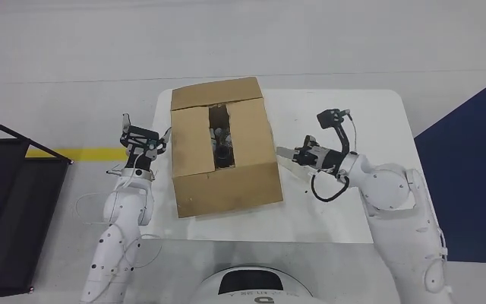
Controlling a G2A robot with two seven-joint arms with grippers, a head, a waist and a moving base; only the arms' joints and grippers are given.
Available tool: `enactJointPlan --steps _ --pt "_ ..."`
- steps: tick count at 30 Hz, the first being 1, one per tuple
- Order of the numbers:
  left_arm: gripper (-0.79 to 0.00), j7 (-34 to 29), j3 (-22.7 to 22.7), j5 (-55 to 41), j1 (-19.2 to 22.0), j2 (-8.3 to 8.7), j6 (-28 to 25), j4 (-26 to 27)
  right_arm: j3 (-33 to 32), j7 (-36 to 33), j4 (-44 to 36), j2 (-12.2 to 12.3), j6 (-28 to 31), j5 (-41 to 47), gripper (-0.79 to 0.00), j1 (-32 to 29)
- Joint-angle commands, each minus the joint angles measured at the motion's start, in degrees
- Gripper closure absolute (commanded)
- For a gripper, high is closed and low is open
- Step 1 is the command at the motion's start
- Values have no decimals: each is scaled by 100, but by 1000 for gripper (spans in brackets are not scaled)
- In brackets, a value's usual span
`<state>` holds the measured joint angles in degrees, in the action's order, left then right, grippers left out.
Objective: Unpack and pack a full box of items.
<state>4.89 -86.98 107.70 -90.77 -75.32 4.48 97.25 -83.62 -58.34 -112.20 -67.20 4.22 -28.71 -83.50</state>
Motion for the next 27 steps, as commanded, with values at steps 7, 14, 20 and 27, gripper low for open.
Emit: enactJointPlan --steps 7,14,20,27 --pt "-785 4 12 5 4 -1 3 -3 772 -1145 351 20 40 -54 -785 438" --pt "-785 4 12 5 4 -1 3 -3 750 -1641 1227 19 288 1757 -785 932" --pt "-785 4 12 5 4 -1 3 -3 840 -2299 1657 55 368 2544 -785 1261" --pt "-785 4 12 5 4 -1 3 -3 813 -2593 2148 73 261 3766 -785 1528"
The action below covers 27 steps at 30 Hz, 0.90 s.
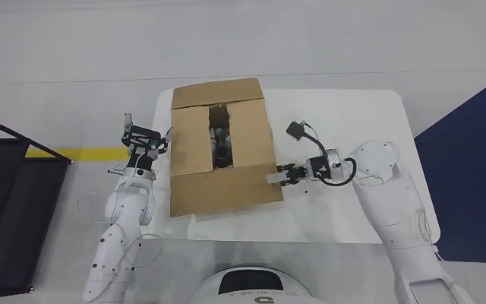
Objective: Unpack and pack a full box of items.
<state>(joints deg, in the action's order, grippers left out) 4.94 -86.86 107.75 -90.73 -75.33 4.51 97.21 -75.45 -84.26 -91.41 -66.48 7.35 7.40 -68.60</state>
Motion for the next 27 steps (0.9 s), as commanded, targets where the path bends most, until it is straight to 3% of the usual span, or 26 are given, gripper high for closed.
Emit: enactJointPlan --steps 1,9,20,23,27 --pt "-785 0 0 0 0 0 0 0 20 -56 145 -2 -116 342 -785 88" --pt "-785 0 0 0 0 0 0 0 196 242 806 -46 -518 1254 -785 544" --pt "-785 172 -221 -501 -124 -33 575 153 716 969 1056 -87 -865 810 -785 998" --pt "-785 333 -249 -619 -183 -29 447 170 763 1253 1016 -86 -919 691 -785 1035" --pt "-785 682 -207 -694 -276 -1 -116 179 725 1459 839 -64 -889 638 -785 1009"
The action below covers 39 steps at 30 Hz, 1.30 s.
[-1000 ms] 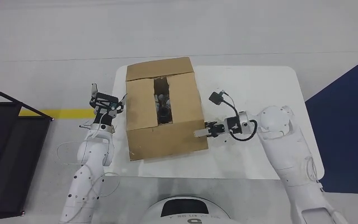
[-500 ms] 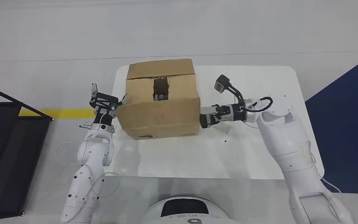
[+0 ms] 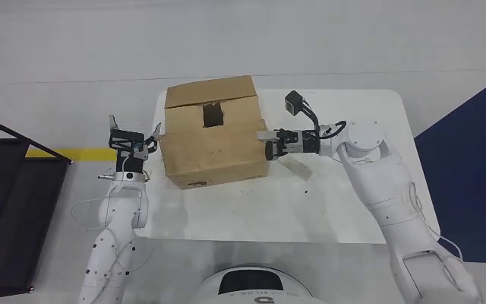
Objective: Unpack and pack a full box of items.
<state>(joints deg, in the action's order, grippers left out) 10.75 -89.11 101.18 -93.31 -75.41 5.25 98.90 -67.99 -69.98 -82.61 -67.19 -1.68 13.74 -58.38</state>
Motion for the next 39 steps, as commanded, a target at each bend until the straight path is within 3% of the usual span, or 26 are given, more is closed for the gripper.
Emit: enactJointPlan --steps 1,5,12,15,20,27,39 --pt "-785 165 6 -61 -33 16 -321 4 -41 74 -84 16 13 -15 -785 -31" --pt "-785 222 1 30 -45 30 -375 3 -82 207 -223 42 -56 -37 -785 -88" --pt "-785 -250 -231 -199 112 -5 434 -50 -48 395 -404 76 -125 -195 -785 -142" --pt "-785 -415 -314 -153 191 -1 514 -135 -51 435 -474 91 -112 -199 -785 -175" --pt "-785 -726 -511 -66 562 34 323 -616 -17 510 -532 107 -114 -241 -785 -187" --pt "-785 -1517 -304 256 1380 78 -548 -1456 -22 590 -709 141 -113 -290 -785 -252" --pt "-785 -1541 182 202 2468 35 -827 -2657 -150 784 -959 225 -101 -360 -785 -587"
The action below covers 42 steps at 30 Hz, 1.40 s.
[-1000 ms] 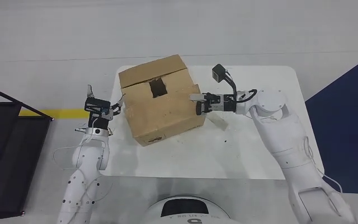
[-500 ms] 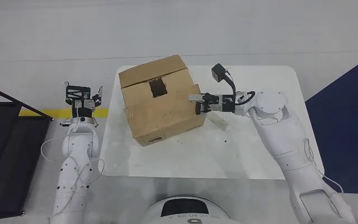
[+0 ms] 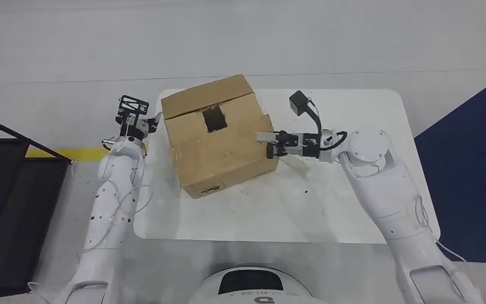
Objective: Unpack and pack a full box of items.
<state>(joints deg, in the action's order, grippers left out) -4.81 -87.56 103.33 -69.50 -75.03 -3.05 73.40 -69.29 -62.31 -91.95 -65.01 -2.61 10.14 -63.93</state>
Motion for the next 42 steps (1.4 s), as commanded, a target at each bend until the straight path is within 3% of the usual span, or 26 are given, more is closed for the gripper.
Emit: enactJointPlan --steps 1,7,15,21,27,30,35,42 --pt "-785 71 53 -39 160 -9 20 -148 -46 38 -60 17 -11 -7 -785 -73" --pt "-785 725 -35 -755 165 -33 28 9 -162 111 -242 67 -16 2 -785 -292" --pt "-785 1776 -168 -996 -484 34 -577 844 -138 245 -260 82 125 119 -785 -385" --pt "-785 1939 -184 -685 -949 97 -873 1201 -131 509 -243 78 368 208 -785 -401" --pt "-785 1996 -233 -740 -1185 117 -782 1260 -21 687 -150 57 439 278 -785 -315" --pt "-785 1763 -366 -917 -1127 114 -476 1086 52 733 -130 49 405 236 -785 -254" --pt "-785 821 -460 -982 -757 100 112 600 108 757 -166 51 345 168 -785 -203" --pt "-785 141 -162 -833 -32 93 -174 -134 9 804 -291 89 266 119 -785 -299"
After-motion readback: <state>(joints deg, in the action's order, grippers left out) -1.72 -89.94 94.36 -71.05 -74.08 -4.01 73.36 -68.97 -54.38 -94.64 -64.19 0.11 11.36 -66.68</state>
